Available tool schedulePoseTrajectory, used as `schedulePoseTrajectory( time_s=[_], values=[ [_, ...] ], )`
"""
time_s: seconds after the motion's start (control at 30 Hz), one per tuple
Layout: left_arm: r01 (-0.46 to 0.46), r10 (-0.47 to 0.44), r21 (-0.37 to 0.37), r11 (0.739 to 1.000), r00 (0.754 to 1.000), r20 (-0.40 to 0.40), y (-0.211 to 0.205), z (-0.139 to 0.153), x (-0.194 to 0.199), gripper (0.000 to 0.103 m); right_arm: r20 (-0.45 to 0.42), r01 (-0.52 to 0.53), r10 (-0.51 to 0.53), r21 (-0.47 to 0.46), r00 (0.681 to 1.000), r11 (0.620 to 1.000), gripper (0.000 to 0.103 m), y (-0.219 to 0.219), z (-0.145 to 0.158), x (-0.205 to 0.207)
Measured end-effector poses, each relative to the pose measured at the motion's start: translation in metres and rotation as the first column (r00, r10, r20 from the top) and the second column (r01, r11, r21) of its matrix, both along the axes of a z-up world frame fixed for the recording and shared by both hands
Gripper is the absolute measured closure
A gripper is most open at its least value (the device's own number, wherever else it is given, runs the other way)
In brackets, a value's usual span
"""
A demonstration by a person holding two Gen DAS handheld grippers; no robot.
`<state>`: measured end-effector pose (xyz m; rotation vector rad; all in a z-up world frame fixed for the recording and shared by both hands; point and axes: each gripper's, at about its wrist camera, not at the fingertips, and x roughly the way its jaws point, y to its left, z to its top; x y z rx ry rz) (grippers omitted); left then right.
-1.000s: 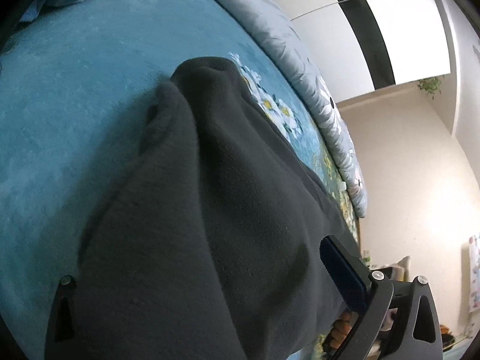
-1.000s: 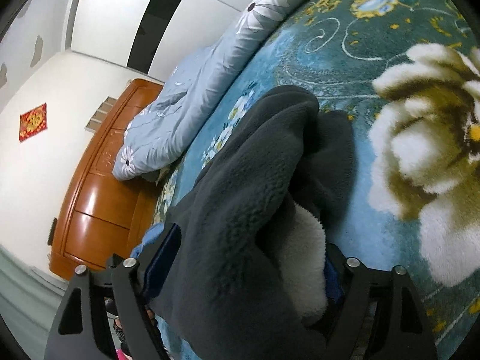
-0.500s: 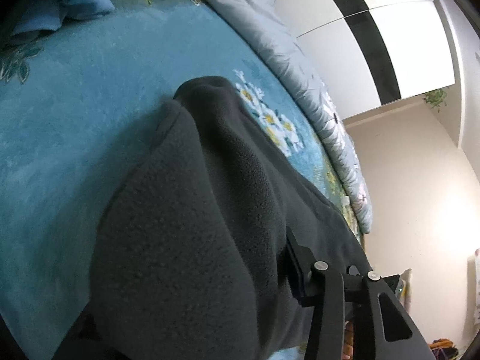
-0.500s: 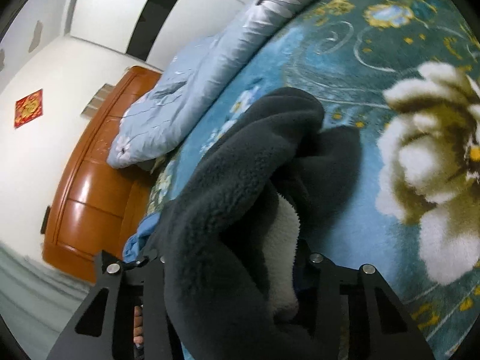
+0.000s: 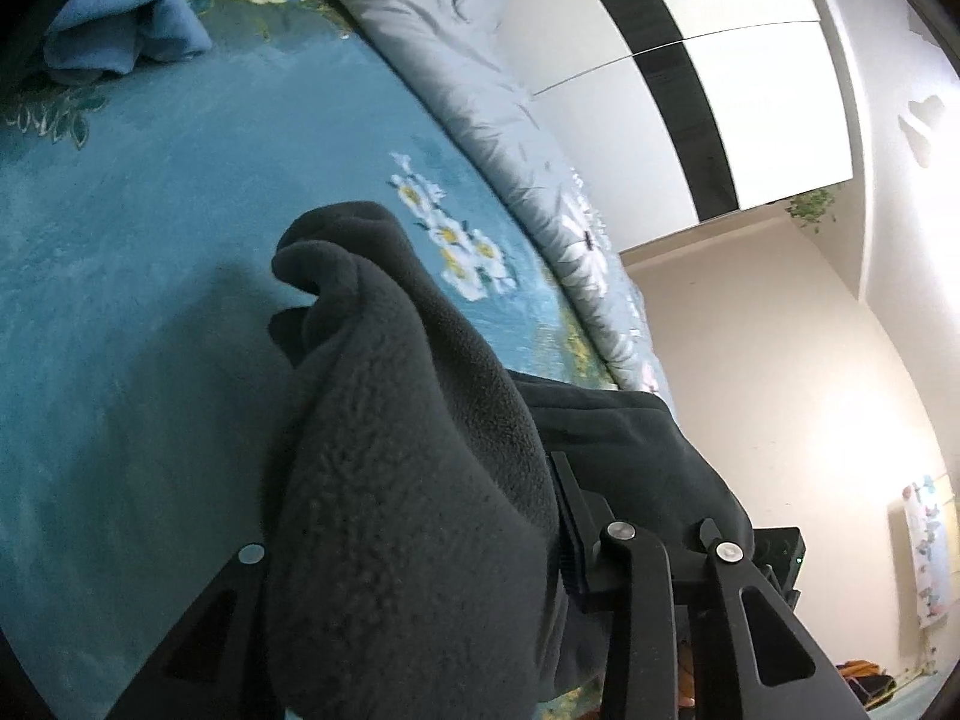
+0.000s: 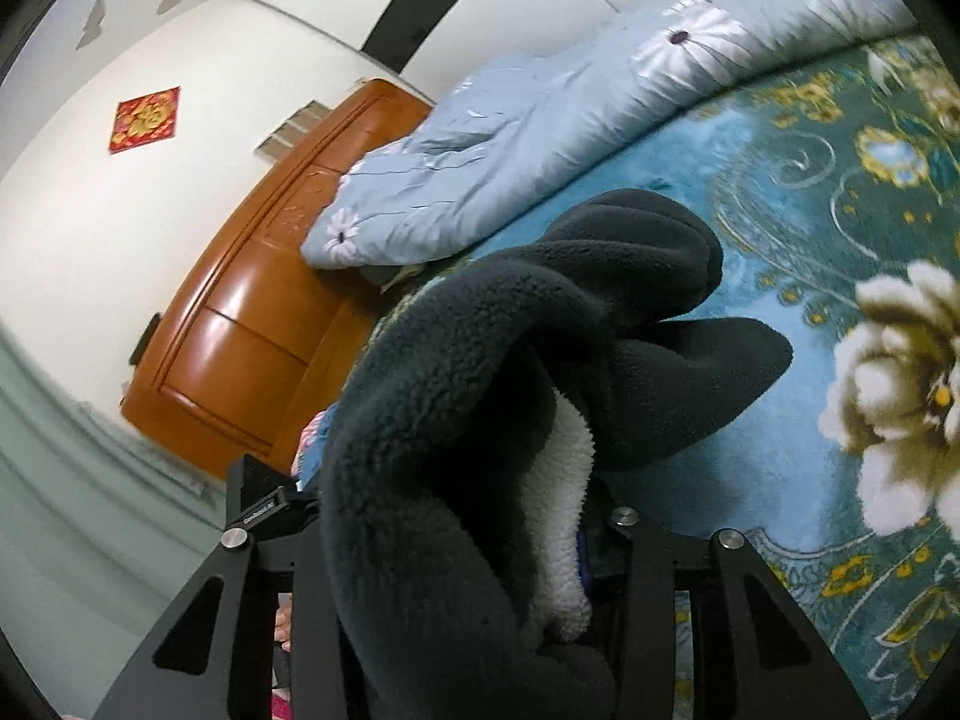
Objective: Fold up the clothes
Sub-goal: 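Lift the black hoodie bundle off the bed with both grippers, then carry the hoodie bundle with both grippers over to the clothes stack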
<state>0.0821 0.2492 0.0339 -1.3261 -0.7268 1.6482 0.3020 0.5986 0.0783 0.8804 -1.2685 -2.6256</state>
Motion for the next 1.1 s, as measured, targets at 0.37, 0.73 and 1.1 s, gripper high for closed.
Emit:
schedulePoseTrajectory(
  time_s=[0.37, 0.73, 1.1],
  values=[
    [0.161, -0.129, 0.147, 0.976, 0.970, -0.207, 0.084, 0.147, 0.027, 0.066, -0.178, 0.052, -0.028, 0.133, 0.984, 0.990, 0.060, 0.044, 0.134, 0.074],
    [0.491, -0.396, 0.172, 0.854, 0.828, -0.397, 0.284, 0.270, 0.128, 0.066, -0.231, 0.316, -0.259, 0.262, 0.938, 0.912, 0.060, 0.143, 0.237, 0.246],
    [0.675, -0.609, 0.040, 0.737, 0.687, -0.396, 0.415, 0.210, 0.259, 0.066, -0.230, 0.571, -0.525, 0.246, 0.819, 0.783, 0.059, 0.211, 0.175, 0.421]
  ],
)
